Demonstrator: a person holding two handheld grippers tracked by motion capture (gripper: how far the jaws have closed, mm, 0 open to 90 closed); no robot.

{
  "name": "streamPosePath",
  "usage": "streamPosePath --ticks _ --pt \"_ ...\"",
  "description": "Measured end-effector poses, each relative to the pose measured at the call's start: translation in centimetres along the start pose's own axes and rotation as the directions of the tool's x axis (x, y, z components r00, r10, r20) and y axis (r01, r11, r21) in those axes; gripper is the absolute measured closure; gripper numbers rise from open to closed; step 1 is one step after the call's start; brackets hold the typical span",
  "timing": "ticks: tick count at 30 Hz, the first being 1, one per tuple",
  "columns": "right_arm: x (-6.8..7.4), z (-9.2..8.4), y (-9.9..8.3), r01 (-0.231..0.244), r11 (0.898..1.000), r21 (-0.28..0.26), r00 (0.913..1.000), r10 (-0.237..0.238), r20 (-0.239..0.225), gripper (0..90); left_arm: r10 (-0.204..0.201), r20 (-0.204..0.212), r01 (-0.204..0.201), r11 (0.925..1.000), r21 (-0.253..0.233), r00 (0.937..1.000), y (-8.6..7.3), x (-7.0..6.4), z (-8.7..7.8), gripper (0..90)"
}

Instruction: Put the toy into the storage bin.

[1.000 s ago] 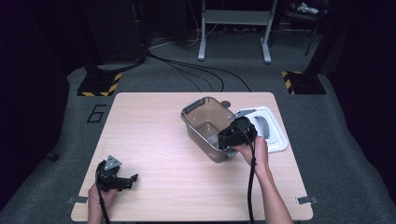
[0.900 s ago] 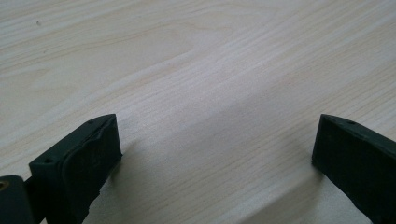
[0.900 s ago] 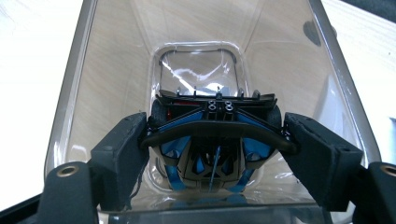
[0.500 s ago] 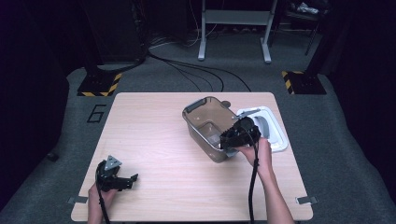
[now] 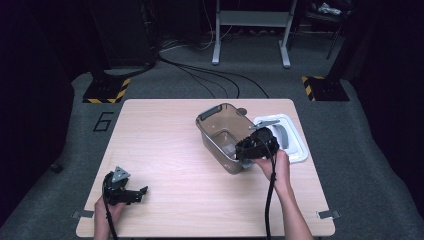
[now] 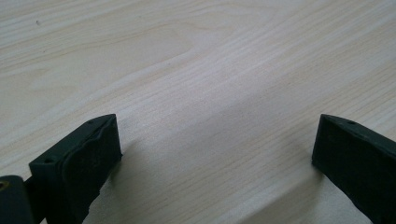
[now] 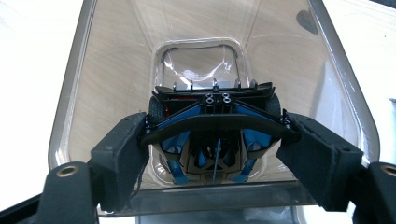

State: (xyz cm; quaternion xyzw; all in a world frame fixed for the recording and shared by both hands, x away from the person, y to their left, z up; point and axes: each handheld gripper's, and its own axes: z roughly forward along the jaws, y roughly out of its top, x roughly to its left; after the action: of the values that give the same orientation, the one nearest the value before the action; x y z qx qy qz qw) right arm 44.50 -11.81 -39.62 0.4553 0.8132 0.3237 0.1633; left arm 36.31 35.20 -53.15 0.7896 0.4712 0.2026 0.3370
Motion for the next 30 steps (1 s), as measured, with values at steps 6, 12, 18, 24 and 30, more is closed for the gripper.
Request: streamPosePath --ticks 6,12,18,24,30 --pt "0.0 0.0 -0.1 -0.002 1.000 -0.008 1.0000 0.002 0.002 23.4 -0.005 0.001 0.005 1.0000 0.000 1.0000 0.0 0.0 0.0 1.2" --pt "0.0 0.0 -0.1 -0.003 1.000 -0.010 1.0000 0.003 0.005 23.4 -0.004 0.001 0.004 1.0000 -0.001 1.0000 0.0 0.0 0.0 1.2" --pt "0.0 0.0 -0.1 -0.002 1.000 -0.009 1.0000 0.002 0.006 21.3 -0.004 0.001 0.004 1.0000 -0.001 1.0000 0.0 0.0 0.0 1.2" --pt "-0.3 -0.6 -0.4 -0.018 0.999 -0.038 0.9998 0.018 -0.003 13.0 -0.001 0.000 0.001 1.0000 0.000 1.0000 0.0 0.0 0.0 1.2" --pt "-0.6 -2.0 -0.7 -0.041 0.996 -0.077 0.9991 0.040 -0.010 7.3 -0.004 0.001 0.004 1.0000 0.000 1.0000 0.0 0.0 0.0 1.2"
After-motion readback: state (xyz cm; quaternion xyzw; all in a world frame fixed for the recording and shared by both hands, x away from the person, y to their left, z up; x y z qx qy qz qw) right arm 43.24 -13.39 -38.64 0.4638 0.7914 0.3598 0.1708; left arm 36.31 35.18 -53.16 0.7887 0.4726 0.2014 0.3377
